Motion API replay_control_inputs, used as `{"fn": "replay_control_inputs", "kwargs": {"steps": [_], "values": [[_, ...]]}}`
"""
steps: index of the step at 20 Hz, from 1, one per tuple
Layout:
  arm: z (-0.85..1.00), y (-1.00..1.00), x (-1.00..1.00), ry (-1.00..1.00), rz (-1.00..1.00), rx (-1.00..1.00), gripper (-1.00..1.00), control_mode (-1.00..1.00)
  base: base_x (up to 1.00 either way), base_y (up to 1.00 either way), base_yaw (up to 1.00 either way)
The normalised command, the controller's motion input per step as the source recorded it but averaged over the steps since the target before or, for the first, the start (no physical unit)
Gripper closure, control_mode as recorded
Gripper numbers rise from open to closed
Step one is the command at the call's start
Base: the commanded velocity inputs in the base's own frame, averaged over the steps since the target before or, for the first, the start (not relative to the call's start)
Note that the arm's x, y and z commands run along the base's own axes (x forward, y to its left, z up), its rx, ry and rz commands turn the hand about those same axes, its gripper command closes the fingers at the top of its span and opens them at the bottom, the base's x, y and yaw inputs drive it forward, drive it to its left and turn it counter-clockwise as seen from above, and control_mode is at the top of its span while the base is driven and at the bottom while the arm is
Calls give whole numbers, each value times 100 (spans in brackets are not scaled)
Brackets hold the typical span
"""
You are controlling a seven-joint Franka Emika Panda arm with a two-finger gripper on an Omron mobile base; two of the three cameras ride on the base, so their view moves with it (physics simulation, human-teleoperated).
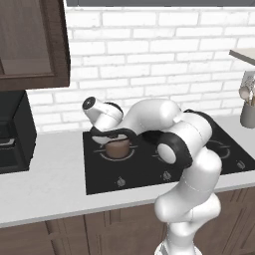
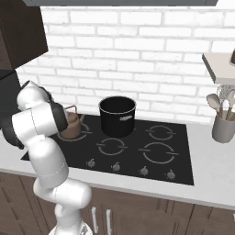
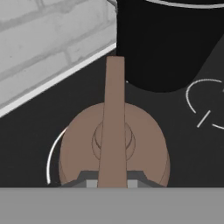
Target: Pick the kettle from the counter and place it on a stove burner. Then turn the burner on.
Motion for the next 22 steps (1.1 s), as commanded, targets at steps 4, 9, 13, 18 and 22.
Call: {"fn": "replay_control_inputs", "kwargs": {"steps": [4, 9, 13, 18, 22], "values": [[0, 0, 0, 0, 0, 0, -100, -100, 0, 0, 0], [0, 0, 0, 0, 0, 0, -100, -100, 0, 0, 0], [19, 1, 1, 0, 0, 0, -100, -100, 0, 0, 0], [84, 10, 0, -4, 0, 0, -100, -100, 0, 0, 0], [52, -8, -77, 0, 0, 0, -100, -100, 0, 0, 0]]}}
